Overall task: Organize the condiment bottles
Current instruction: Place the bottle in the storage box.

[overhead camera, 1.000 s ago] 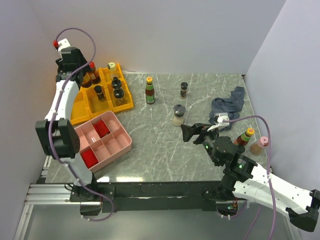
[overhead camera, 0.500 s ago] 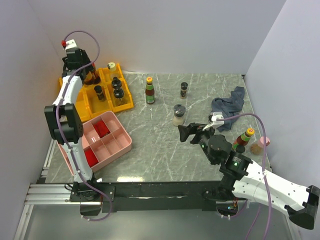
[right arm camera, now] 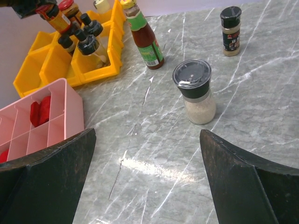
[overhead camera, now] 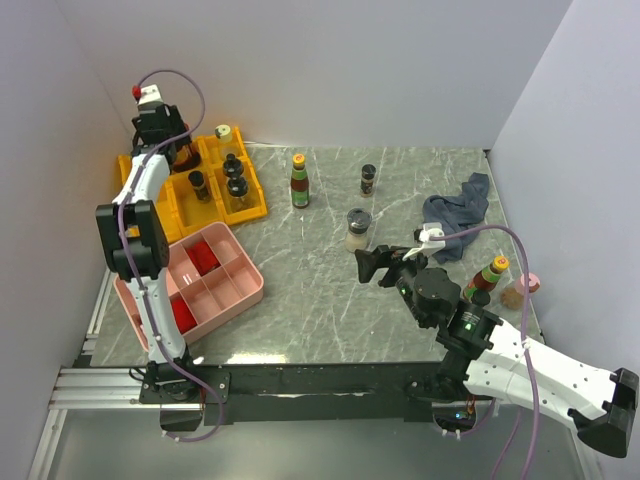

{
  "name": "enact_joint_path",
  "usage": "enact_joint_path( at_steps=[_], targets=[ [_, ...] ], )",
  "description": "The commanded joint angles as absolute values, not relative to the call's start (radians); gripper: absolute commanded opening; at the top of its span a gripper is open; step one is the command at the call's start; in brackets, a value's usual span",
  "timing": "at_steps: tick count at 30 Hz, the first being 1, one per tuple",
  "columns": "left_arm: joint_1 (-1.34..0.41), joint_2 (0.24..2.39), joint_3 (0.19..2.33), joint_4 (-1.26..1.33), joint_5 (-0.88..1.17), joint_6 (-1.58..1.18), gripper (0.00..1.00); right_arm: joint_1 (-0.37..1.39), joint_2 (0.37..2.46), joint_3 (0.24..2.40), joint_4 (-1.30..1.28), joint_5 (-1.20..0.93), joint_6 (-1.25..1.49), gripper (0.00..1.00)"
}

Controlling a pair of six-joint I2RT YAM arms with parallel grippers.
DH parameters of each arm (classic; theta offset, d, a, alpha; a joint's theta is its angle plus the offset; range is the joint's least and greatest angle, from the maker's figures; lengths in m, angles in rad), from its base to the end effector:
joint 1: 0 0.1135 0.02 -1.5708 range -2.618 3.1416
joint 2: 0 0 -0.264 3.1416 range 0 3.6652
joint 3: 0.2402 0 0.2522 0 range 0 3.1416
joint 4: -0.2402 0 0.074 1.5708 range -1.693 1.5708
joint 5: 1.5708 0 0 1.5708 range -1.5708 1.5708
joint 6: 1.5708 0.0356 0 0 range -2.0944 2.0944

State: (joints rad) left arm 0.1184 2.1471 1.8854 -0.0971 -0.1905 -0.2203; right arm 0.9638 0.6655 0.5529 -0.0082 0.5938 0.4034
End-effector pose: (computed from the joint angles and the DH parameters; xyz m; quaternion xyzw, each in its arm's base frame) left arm 0.5136 0.0679 0.2912 -0.1913 0.7974 0.0492 0.5702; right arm 0.1106 0.1244 0.2961 -0.0115 0.7415 0.2307 0.6299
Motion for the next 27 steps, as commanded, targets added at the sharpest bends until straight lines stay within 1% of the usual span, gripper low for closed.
enact_joint_path(
  at_steps=[1,8,11,12,13,14,17,18,19,20,22,23,25,26,27],
  targets=[
    [0.12,2.143,1.945,0.084,-0.158,-0.207,0.01,0.956,0.669,0.566,0.028,0.611,0.397,1.0],
    [0.121,2.187,1.939,0.087,-0.13,-0.227,0.02,0.956,0.66,0.563,0.028,0.609,0.397,1.0],
    [0.121,2.201,1.937,0.089,-0.129,-0.229,0.11,0.954,0.652,0.563,0.026,0.611,0.396,1.0],
    [0.121,2.204,1.937,0.089,-0.129,-0.229,0.17,0.954,0.65,0.561,0.025,0.611,0.396,1.0],
    [0.121,2.212,1.937,0.089,-0.129,-0.229,0.2,0.954,0.65,0.561,0.023,0.611,0.397,1.0],
    [0.12,2.215,1.936,0.089,-0.13,-0.229,0.28,0.953,0.647,0.56,0.021,0.611,0.399,1.0],
    [0.121,2.226,1.937,0.081,-0.123,-0.224,0.41,0.954,0.641,0.558,0.021,0.611,0.4,1.0],
    [0.121,2.227,1.94,0.078,-0.123,-0.225,0.51,0.954,0.64,0.557,0.021,0.611,0.4,1.0],
    [0.121,2.226,1.94,0.074,-0.127,-0.225,0.57,0.954,0.637,0.557,0.021,0.612,0.4,1.0],
    [0.12,2.223,1.942,0.063,-0.129,-0.232,0.67,0.954,0.638,0.558,0.021,0.611,0.4,1.0],
    [0.121,2.2,1.937,0.054,-0.13,-0.238,0.74,0.954,0.638,0.56,0.021,0.609,0.4,1.0],
    [0.121,2.188,1.933,0.051,-0.126,-0.241,0.8,0.954,0.64,0.561,0.021,0.606,0.4,1.0],
    [0.121,2.143,1.919,0.045,-0.126,-0.248,0.86,0.954,0.641,0.563,0.018,0.598,0.405,1.0],
    [0.121,2.129,1.921,0.037,-0.129,-0.261,0.95,0.954,0.641,0.563,0.021,0.592,0.408,1.0],
    [0.121,2.114,1.918,0.02,-0.127,-0.267,0.99,0.954,0.643,0.564,0.021,0.583,0.408,1.0]
  ],
)
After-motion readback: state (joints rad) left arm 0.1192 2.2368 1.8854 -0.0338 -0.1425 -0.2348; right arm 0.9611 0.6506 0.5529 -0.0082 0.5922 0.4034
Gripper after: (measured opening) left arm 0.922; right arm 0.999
